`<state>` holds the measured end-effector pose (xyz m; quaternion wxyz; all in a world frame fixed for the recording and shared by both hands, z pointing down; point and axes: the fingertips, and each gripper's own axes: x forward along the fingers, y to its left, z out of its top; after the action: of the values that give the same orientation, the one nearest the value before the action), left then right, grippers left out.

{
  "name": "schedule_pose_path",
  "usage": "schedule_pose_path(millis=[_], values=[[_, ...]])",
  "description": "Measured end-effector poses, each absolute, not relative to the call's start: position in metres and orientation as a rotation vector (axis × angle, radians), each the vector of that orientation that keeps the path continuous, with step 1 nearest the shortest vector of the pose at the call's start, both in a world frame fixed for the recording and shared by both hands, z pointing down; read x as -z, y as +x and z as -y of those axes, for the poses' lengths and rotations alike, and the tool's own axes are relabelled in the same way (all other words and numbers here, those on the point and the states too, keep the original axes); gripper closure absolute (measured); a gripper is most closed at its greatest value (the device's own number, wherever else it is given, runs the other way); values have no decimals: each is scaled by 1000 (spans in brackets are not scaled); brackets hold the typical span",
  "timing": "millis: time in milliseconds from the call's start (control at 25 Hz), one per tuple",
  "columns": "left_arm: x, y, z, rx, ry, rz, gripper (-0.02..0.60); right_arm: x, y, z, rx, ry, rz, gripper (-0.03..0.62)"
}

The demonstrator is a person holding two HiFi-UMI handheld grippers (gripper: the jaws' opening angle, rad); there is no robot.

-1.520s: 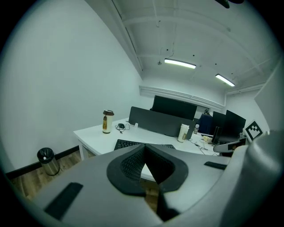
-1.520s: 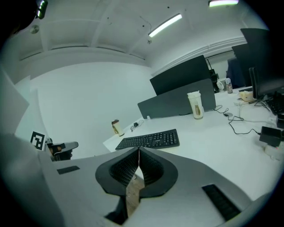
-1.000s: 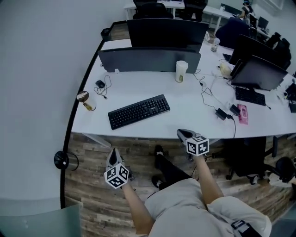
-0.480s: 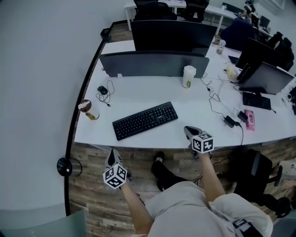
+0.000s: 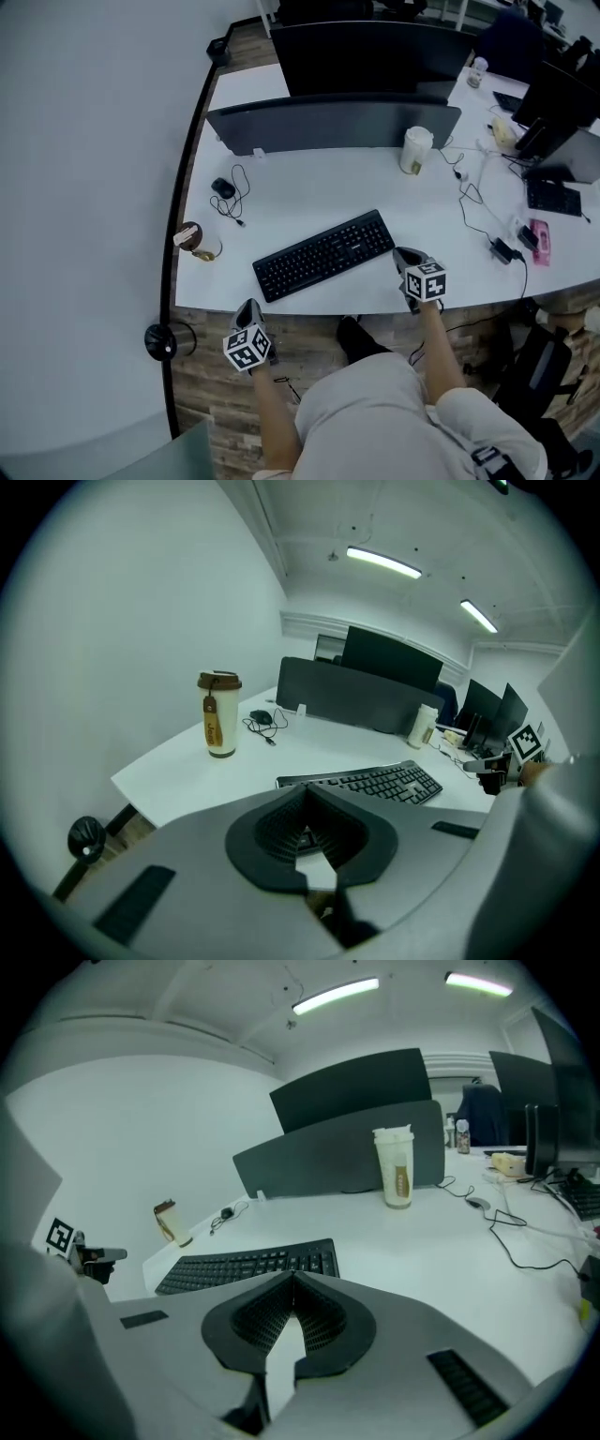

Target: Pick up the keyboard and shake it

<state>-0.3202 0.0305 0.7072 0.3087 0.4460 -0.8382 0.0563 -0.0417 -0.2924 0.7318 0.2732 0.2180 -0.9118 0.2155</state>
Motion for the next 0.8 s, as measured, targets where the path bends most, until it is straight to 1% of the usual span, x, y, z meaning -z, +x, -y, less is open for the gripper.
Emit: schedule_pose_path(millis=[80, 240, 320, 360, 400, 440, 520, 600, 720, 800], values=[[-721, -330, -22, -176, 1179, 2172, 568, -745, -48, 295, -609, 539, 2421, 556], [-747, -340, -5, -138, 1187, 2081, 566, -762, -53, 316, -743, 573, 2411, 554], [-758, -348, 5, -119, 1179, 2058, 565, -768, -58, 334, -736, 592, 2400, 553], [-761, -354, 9, -107, 1170, 2051, 559, -770, -61, 342, -719, 593, 2394, 551], [-765, -358, 12, -96, 1158, 2044, 537, -772, -64, 348, -704, 587, 2386, 542], [-769, -362, 15, -86, 1145, 2034, 505, -775, -66, 353, -693, 572, 2376, 514], [-777, -369, 22, -58, 1129, 2016, 475, -781, -73, 363, -688, 526, 2360, 457], [-782, -377, 32, -6, 1115, 2007, 463, -785, -86, 373, -727, 491, 2367, 356], [-792, -388, 43, 75, 1073, 2012, 393, -794, -105, 387, -846, 493, 2365, 332], [-799, -394, 49, 63, 1049, 2007, 344, -801, -111, 391, -869, 481, 2331, 324]])
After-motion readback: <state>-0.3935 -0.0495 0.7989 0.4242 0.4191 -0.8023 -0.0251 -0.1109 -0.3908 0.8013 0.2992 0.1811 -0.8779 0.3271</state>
